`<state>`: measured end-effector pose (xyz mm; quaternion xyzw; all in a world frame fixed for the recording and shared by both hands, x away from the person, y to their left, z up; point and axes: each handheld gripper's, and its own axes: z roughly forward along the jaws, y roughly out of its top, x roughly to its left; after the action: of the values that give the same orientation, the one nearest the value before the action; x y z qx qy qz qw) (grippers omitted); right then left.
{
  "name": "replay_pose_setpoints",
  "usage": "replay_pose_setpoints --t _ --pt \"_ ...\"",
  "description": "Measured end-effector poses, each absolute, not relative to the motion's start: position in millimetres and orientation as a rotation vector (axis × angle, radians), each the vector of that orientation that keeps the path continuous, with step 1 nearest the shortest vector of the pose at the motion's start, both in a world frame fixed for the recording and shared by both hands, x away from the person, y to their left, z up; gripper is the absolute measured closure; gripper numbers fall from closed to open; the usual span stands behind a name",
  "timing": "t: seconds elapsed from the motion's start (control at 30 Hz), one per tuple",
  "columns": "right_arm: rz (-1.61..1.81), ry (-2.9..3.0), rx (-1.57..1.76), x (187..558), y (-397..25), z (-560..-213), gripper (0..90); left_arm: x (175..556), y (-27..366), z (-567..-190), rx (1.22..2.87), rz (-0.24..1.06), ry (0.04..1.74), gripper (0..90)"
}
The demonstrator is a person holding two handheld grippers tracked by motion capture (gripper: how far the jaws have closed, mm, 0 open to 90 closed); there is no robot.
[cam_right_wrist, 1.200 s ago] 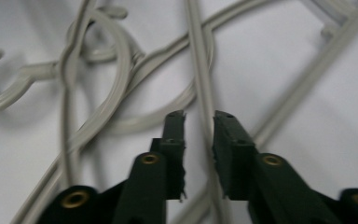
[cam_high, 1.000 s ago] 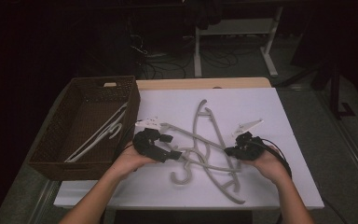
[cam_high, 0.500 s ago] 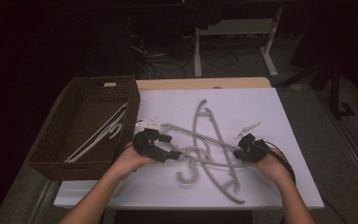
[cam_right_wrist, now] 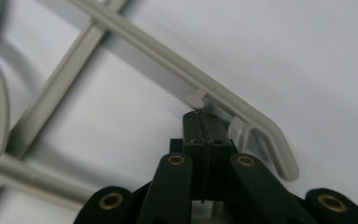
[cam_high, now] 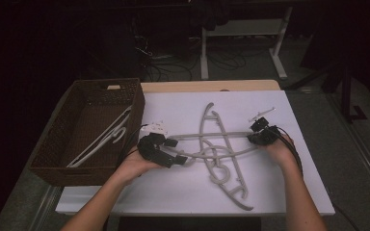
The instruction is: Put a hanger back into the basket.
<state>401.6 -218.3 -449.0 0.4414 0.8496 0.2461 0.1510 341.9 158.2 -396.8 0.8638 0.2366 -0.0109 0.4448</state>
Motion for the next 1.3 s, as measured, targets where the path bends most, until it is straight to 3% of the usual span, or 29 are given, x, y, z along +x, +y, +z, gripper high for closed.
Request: replay_pose_setpoints --t 0.2,0.33,0.43,0.47,0.53,0.7,1.03,1.3 --pt "0.739 2.415 1.303 419 -221 -448 87.7 342 153 -399 2.174 0.002 0.567 18.7" --pt "0.863 2.375 1.335 407 -226 -435 73.3 345 145 -404 2.209 0.027 0.541 20.5" --pt "0.978 2.361 1.353 389 -226 -425 53.8 351 133 -412 2.248 0.037 0.514 24.2" --pt "0.978 2.361 1.353 389 -226 -425 53.8 351 133 -412 2.248 0.037 0.514 25.7" --pt "1.007 2.358 1.333 377 -223 -420 41.2 355 127 -417 2.264 0.038 0.498 27.5" --pt "1.048 2.335 1.32 363 -222 -414 31.2 361 110 -425 2.304 0.029 0.445 36.8" --pt "1.075 2.296 1.312 342 -232 -411 23.8 366 86 -442 2.437 0.087 0.309 62.0" --pt "1.069 2.297 1.307 344 -232 -412 23.5 364 79 -448 2.487 0.08 0.267 71.4"
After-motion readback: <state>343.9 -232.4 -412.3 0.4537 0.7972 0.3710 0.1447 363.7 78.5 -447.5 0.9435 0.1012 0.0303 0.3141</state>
